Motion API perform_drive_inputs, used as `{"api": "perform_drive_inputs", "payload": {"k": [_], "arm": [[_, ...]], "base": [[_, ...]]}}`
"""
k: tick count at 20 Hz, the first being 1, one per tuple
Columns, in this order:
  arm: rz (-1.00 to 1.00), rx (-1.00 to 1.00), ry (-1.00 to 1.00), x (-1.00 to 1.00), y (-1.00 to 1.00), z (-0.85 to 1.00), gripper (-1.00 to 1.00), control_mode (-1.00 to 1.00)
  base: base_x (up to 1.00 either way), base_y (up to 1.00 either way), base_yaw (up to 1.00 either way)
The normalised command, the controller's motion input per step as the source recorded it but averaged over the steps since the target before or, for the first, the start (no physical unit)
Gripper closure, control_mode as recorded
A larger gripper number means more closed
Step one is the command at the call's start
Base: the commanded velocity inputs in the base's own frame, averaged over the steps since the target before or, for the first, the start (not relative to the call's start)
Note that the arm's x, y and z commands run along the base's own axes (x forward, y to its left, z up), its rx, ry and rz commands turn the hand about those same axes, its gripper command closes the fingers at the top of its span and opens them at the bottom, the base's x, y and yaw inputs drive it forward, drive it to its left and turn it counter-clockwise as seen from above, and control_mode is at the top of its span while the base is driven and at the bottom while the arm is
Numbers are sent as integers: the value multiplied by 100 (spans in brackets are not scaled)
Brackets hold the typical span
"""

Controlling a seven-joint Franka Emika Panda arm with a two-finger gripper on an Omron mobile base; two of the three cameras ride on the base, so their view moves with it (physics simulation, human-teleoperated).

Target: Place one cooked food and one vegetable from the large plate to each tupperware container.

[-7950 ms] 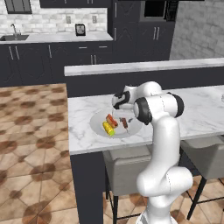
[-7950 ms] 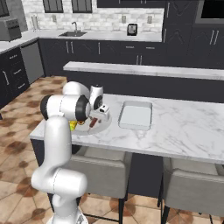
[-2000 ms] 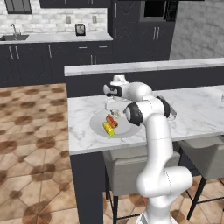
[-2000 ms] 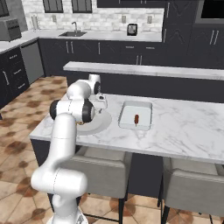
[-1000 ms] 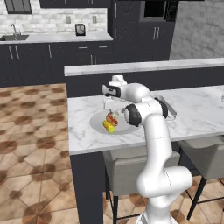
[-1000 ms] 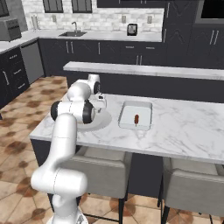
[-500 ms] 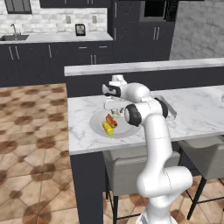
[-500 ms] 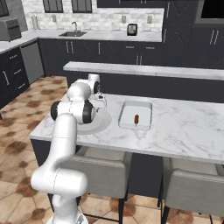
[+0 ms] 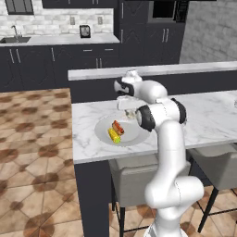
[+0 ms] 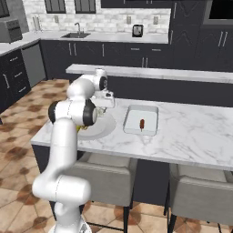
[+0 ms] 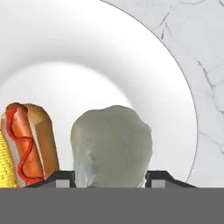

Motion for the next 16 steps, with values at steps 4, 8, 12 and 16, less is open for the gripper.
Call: {"api": "perform_drive_inputs", "payload": {"k": [4, 8, 12, 16], "arm": [[0, -14, -5, -46, -100, 49, 100, -100], [0, -13, 1, -10, -100, 63, 100, -100], [0, -4, 0, 0, -100, 3, 100, -100], [1, 0, 1, 8, -99, -12, 100, -100]], "base": [[0, 0, 0], [0, 0, 0], [0, 0, 0], [0, 0, 0]]}}
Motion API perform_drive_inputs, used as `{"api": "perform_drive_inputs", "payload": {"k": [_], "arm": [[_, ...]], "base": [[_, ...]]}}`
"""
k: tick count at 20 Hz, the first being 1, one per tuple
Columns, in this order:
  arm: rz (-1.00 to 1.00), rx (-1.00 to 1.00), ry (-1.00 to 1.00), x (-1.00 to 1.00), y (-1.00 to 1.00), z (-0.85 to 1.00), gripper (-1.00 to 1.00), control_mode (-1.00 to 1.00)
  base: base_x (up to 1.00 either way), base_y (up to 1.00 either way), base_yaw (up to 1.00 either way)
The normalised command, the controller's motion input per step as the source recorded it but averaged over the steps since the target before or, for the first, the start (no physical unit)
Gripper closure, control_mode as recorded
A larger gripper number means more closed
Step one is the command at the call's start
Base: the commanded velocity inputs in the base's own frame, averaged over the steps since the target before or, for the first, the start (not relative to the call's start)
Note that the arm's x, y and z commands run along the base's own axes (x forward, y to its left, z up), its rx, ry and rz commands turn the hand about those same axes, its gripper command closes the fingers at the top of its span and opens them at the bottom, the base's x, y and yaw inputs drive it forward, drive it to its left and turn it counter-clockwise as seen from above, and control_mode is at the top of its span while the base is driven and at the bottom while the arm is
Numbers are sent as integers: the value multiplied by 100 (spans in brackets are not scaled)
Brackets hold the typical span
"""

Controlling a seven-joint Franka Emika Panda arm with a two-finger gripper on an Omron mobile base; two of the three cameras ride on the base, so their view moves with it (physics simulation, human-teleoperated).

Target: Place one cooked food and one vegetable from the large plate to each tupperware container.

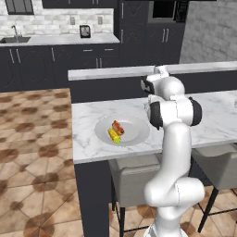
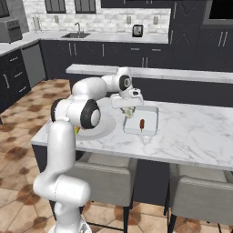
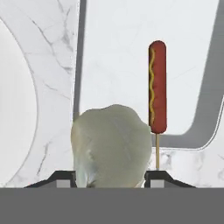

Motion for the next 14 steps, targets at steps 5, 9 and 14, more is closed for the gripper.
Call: {"api": "perform_drive_inputs", "payload": {"k": [5, 9, 14], "arm": [[2, 0, 4, 30, -22, -15, 100, -100], [5, 0, 0, 9, 10, -47, 100, -100], [3, 0, -4, 8, -2, -29, 100, -100]], "base": [[0, 0, 0], [0, 0, 0], [0, 0, 0]]}}
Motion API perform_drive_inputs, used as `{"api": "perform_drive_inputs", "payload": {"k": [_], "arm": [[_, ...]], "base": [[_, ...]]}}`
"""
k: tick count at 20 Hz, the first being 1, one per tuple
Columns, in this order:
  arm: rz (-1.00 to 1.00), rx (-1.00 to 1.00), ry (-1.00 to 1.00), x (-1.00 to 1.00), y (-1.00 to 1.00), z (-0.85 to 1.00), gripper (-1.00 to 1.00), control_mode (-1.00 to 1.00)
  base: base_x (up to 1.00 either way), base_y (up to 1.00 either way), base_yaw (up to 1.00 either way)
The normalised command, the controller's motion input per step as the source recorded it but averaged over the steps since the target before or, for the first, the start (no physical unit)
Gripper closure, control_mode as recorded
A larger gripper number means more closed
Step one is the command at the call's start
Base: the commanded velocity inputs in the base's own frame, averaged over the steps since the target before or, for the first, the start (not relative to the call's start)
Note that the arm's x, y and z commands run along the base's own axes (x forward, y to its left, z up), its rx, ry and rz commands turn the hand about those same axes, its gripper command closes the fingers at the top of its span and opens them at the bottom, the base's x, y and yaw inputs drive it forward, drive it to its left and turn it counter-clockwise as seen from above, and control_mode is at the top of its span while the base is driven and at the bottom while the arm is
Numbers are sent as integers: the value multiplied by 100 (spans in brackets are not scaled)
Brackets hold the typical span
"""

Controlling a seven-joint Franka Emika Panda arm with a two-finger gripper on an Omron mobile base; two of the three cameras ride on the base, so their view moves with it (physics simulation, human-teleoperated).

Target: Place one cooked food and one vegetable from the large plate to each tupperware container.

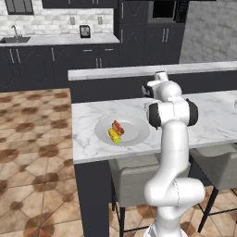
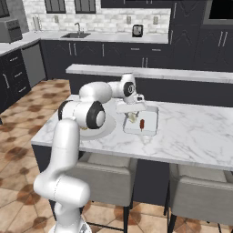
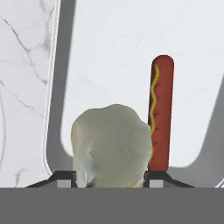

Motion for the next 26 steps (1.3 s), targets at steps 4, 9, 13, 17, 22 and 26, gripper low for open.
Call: {"api": "perform_drive_inputs", "payload": {"k": [4, 9, 13, 17, 22, 26], "arm": [[10, 2, -4, 28, -12, -34, 100, -100], [6, 0, 0, 5, 0, -24, -100, -100], [0, 0, 0, 0, 0, -4, -100, -100], [0, 0, 0, 1, 3, 0, -100, -100], [0, 4, -1, -9, 12, 23, -100, -100], [-1, 24, 0, -85, 8, 90, -100, -100]], "base": [[0, 0, 0], [0, 0, 0], [0, 0, 0], [0, 0, 0], [0, 0, 0], [0, 0, 0]]}}
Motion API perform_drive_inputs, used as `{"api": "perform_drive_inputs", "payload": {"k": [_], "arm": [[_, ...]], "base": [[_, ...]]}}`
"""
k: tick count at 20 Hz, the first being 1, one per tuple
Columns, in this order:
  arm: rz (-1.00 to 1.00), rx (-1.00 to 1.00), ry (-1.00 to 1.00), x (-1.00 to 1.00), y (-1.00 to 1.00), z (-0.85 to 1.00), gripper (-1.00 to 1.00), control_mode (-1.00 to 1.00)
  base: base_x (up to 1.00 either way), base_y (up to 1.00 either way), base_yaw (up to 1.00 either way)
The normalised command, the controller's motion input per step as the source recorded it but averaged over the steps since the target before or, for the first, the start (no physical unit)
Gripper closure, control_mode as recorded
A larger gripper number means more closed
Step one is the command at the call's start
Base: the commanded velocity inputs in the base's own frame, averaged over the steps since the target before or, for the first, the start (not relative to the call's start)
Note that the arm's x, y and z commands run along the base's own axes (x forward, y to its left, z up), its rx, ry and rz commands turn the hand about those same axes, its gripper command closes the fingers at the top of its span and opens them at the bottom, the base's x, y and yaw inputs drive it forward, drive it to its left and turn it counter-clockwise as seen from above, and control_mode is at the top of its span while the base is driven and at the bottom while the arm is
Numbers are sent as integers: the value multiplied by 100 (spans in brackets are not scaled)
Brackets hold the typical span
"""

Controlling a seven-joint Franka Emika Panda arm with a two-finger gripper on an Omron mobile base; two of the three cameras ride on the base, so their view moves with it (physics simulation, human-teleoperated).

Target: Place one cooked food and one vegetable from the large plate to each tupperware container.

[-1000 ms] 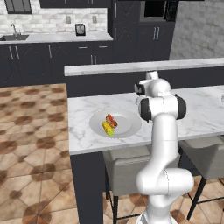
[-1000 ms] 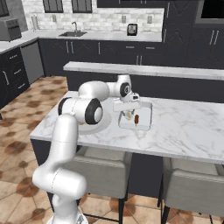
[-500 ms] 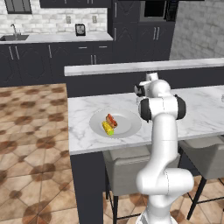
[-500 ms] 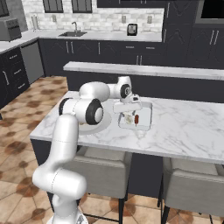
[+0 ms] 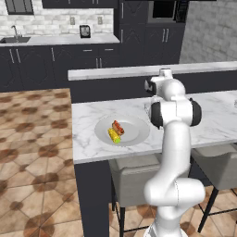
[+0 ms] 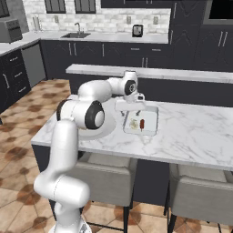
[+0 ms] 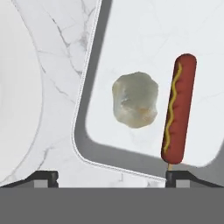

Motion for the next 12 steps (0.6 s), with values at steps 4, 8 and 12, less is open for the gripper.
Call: {"api": "perform_drive_inputs", "payload": {"k": [4, 8, 12], "arm": [[-1, 28, 0, -93, 55, 45, -100, -100], [7, 5, 7, -62, 100, 29, -100, -100], [4, -1, 15, -64, 98, 63, -100, -100]], "base": [[0, 0, 0], [0, 0, 0], [0, 0, 0]]}}
